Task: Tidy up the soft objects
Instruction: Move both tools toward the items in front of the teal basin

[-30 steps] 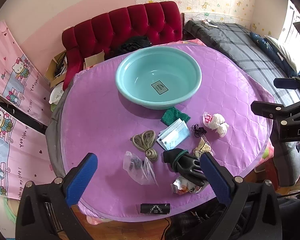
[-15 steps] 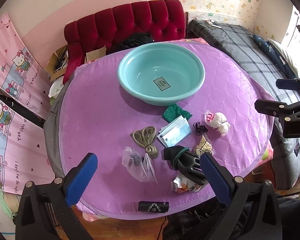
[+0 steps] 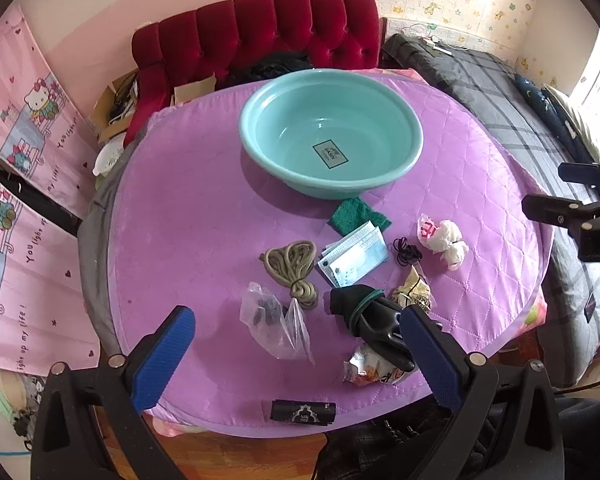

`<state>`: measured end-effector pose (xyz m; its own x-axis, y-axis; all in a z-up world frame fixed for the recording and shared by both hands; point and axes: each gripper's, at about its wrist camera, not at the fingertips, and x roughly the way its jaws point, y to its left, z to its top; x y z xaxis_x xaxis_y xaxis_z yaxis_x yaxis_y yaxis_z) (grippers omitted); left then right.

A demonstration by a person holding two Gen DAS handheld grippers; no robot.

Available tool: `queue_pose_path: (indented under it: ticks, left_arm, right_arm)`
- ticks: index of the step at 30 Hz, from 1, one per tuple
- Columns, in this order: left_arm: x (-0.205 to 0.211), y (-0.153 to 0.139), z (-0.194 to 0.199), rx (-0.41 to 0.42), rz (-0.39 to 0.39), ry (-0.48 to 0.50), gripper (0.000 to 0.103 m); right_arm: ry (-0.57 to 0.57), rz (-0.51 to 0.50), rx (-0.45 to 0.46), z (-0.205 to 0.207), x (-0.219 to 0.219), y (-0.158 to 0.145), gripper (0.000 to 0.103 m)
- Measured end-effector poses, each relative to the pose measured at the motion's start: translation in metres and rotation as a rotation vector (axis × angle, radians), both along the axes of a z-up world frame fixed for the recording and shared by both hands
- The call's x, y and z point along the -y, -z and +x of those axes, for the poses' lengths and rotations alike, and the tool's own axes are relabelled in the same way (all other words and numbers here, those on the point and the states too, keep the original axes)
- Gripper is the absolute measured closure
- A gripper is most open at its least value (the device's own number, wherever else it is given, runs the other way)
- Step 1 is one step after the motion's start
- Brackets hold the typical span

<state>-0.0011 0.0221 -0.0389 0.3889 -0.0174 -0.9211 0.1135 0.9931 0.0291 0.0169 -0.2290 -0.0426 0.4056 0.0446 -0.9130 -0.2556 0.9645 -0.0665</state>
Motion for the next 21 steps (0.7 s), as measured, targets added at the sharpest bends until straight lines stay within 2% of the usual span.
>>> queue_pose_path:
  ticks: [9, 21]
  left_arm:
    - [-0.006, 0.025, 0.002, -0.052, 0.002, -0.031, 0.000]
    - [-0.013, 0.037, 0.007, -0.041, -0.016, -0.071, 0.000]
  right_arm:
    - [0.004, 0.001, -0.033, 0.012, 0.004, 0.018, 0.000]
    - [-0.012, -0.025, -0.042, 0.025, 0.007, 0.035, 0.000]
